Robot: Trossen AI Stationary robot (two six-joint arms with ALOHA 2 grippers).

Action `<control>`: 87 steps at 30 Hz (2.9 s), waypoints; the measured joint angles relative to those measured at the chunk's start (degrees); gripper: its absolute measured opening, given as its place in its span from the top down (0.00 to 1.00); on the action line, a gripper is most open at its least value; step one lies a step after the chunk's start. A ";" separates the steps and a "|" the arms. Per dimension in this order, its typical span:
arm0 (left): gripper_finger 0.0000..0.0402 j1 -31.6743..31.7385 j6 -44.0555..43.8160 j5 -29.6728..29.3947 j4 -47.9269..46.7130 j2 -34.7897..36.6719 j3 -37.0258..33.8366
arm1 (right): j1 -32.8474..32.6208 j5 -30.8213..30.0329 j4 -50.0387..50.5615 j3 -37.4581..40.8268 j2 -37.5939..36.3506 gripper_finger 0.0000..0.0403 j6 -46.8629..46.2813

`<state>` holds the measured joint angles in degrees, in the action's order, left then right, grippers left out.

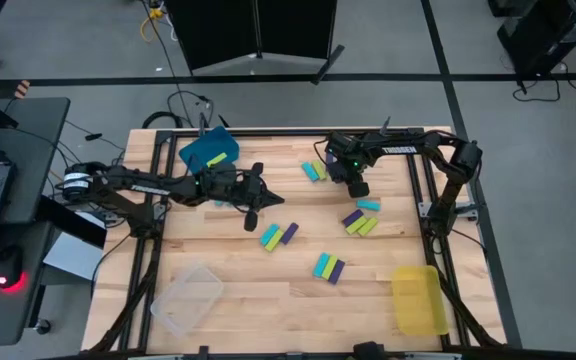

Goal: Sort blocks
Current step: Put the violet block into the yellow bin

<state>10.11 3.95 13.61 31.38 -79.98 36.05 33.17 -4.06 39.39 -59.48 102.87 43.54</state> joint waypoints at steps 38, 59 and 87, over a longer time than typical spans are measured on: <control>0.98 -0.11 -7.27 -3.91 20.56 0.06 -11.60 | -30.44 3.79 22.40 -5.77 -22.97 0.73 -48.08; 0.98 -0.11 -7.25 -3.93 20.02 0.06 -11.58 | -64.15 3.81 28.79 -5.77 -27.82 0.73 -103.72; 0.98 0.04 -7.09 -2.80 19.99 0.06 -11.58 | -85.66 9.28 23.83 8.75 -26.75 0.73 -104.94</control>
<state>10.15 -3.14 10.81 51.37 -79.92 24.47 -52.49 5.22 63.22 -50.73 76.12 -61.40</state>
